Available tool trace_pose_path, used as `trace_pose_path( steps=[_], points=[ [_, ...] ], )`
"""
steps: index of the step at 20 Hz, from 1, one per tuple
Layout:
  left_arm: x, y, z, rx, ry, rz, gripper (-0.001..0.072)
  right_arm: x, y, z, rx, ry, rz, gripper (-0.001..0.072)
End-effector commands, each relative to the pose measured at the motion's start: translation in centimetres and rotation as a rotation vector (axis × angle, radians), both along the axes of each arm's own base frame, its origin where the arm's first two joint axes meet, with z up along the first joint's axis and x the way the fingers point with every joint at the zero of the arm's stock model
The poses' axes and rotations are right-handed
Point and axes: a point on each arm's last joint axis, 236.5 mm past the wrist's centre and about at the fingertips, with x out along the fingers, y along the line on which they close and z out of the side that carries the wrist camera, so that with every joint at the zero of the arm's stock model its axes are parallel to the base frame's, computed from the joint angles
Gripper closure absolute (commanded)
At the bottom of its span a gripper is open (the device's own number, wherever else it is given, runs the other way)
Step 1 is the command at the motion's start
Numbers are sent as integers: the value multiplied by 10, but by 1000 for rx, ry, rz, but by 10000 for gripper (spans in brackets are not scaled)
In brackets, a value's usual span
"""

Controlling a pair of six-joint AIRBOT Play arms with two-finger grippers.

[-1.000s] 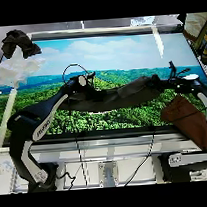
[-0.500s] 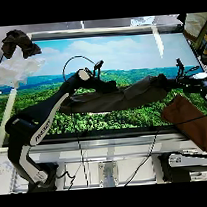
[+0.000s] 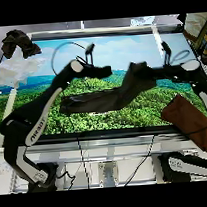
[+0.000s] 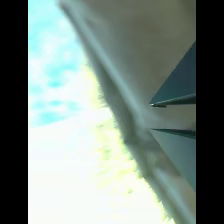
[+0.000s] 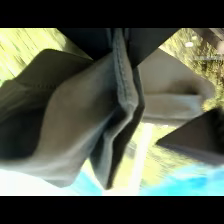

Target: Fold the shirts.

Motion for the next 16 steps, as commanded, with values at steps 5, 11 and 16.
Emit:
trace_pose_path(
  steps=[5,11,16],
  points=[
    [55,183,132,128,-253,269,543,-4,150,39,60,-190,67,694],
    [32,279,188,176,-304,398,543,-54,269,-36,133,-56,170,674],
    [19,292,171,259,-243,377,543,-53,289,-45,110,-119,107,146]
  ],
)
